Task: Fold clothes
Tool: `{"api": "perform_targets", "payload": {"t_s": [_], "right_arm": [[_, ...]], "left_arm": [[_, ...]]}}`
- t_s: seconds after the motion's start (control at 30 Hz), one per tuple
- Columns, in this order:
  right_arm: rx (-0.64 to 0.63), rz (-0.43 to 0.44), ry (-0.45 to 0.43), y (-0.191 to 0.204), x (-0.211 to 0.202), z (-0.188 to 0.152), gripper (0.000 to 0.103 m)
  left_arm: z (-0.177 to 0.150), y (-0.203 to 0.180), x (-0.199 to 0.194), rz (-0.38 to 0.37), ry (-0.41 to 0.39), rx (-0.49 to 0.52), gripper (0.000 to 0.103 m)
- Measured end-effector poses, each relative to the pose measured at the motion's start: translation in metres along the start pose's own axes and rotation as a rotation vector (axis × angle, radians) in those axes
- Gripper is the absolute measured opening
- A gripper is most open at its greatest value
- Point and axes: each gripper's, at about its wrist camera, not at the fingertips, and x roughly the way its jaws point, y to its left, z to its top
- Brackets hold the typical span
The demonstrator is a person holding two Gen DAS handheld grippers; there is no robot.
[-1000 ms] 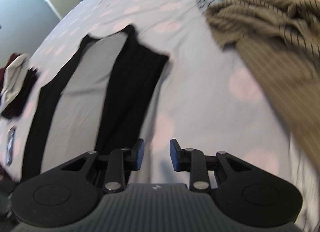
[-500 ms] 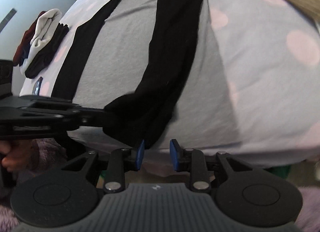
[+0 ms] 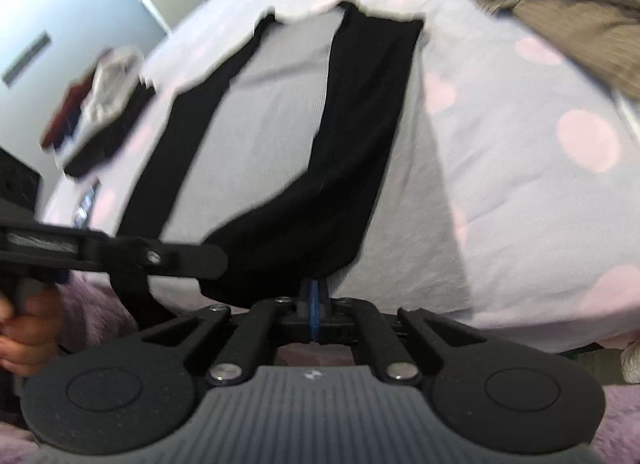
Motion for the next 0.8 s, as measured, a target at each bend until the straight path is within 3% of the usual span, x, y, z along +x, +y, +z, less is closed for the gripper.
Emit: {"api": "perform_targets", "payload": {"t_s": [0.1, 0.13, 0.2, 0.4, 0.47, 0.53, 0.67, 0.7, 0.73, 0.8], "right_arm": [[-0.073, -0.077, -0.022, 0.008, -0.001, -0.001, 0.014], [-0.11, -0.078, -0.009, 0.014, 0.003, -0.003, 0.028], [-0.195, -0.082, 0.007, 0.028, 0.011, -0.01, 0.044], [-0.324, -0.119, 0.019, 0.054, 0.032, -0.02, 0.041], [-0.324, -0.148, 0.029, 0.053, 0.039, -0.018, 0.03], [-0.302, -0.157, 0.034, 0.048, 0.039, -0.017, 0.005], [-0.266, -0.163, -0.006, 0.043, 0.024, -0.017, 0.004], [-0.25, -0.167, -0.017, 0.041, 0.019, -0.017, 0.004], [-0.229, -0.168, -0.028, 0.037, 0.014, -0.016, 0.004], [-0.19, -0.161, -0.049, 0.032, 0.005, -0.016, 0.004]], "left_arm": [[0.003, 0.006, 0.006, 0.021, -0.001, -0.038, 0.001], [0.004, 0.007, 0.007, 0.012, 0.0, -0.051, 0.001], [0.006, 0.004, 0.005, 0.007, -0.009, -0.046, 0.001], [0.007, -0.002, 0.008, -0.023, -0.019, -0.035, 0.001], [0.007, -0.001, 0.007, -0.026, -0.018, -0.034, 0.001], [0.007, 0.001, 0.006, -0.028, -0.022, -0.035, 0.001], [0.007, -0.002, 0.003, 0.019, -0.037, 0.002, 0.002], [0.005, -0.004, 0.001, 0.047, -0.035, 0.025, 0.009], [0.003, -0.006, 0.0, 0.076, -0.033, 0.048, 0.025], [-0.004, -0.013, 0.0, 0.115, -0.032, 0.114, 0.046]]}}
